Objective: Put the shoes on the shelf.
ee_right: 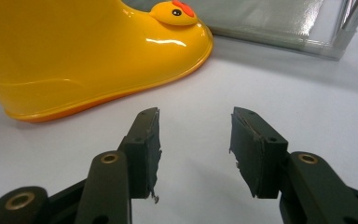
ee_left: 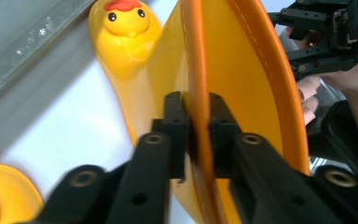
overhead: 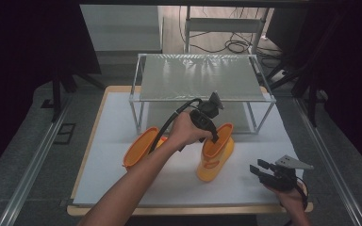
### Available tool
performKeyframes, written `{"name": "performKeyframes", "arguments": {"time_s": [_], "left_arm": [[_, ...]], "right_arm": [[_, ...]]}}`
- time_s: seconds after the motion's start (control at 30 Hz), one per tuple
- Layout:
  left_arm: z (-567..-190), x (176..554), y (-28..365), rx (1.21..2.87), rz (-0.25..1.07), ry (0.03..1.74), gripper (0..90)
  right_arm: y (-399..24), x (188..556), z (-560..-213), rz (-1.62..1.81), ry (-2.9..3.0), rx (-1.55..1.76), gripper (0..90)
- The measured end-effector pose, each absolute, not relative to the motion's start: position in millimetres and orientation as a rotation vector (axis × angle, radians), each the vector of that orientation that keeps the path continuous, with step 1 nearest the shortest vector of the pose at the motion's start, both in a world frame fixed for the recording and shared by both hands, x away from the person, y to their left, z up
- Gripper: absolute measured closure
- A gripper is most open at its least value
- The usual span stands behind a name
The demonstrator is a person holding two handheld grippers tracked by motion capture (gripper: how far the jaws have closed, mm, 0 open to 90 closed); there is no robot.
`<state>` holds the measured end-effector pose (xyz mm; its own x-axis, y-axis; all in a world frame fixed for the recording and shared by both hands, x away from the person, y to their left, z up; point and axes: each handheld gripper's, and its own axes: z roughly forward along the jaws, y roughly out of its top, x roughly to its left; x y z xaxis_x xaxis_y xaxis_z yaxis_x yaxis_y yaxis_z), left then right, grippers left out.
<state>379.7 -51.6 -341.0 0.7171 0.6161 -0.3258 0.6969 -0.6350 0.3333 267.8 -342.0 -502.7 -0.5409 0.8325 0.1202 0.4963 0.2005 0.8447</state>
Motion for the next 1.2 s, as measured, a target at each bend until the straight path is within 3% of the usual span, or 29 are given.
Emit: {"name": "performKeyframes", "arguments": {"time_s": [0.33,0.63,1.2], "left_arm": [[-313.9,374.9,-40.6,2.441,-0.223,0.985,86.1],[-283.8,347.2,-7.4,2.416,-0.169,0.936,86.2],[-313.7,330.7,56.6,2.386,-0.091,1.009,86.2]], "right_arm": [[-344.3,267.5,-500.9,1.280,2.096,1.252,52.2],[-343.3,267.0,-499.8,1.282,2.092,1.253,52.4],[-339.3,268.0,-502.6,1.272,2.109,1.244,52.6]]}}
